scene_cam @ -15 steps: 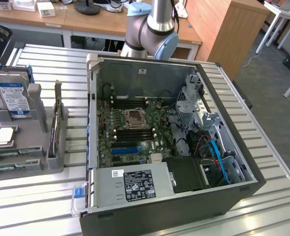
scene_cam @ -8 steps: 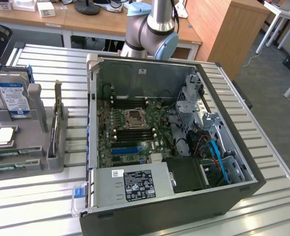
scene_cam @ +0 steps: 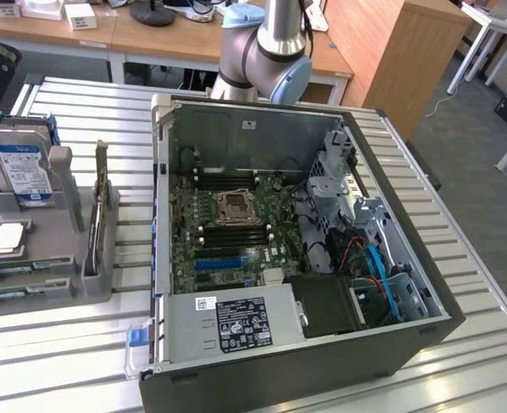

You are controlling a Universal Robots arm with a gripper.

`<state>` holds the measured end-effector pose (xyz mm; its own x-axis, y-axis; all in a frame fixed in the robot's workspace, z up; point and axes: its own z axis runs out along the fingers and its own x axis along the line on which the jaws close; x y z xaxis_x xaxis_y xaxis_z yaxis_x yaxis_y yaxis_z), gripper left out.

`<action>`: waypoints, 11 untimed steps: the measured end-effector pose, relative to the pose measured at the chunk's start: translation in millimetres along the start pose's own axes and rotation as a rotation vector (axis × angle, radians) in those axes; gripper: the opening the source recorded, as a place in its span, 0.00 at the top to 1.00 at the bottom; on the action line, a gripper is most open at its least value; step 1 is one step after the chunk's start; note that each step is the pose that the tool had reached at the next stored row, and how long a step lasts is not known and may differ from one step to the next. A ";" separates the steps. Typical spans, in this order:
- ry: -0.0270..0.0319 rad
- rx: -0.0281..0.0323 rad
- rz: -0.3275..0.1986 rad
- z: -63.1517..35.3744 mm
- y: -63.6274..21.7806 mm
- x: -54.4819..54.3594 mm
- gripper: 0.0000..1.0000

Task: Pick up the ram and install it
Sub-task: 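Pick up the ram and move it above insertion slot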

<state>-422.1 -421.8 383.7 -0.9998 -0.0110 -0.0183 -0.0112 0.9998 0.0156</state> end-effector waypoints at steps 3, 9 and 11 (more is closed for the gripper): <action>0.0012 0.0106 -0.015 0.1 0.0 0.5 0.89; 0.0032 0.0281 -0.050 0.4 0.0 1.8 0.89; 0.0041 0.0353 -0.063 0.4 0.0 2.5 0.89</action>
<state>-424.6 -421.8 383.2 -0.9971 -0.0742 -0.0140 -0.0739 0.9971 -0.0207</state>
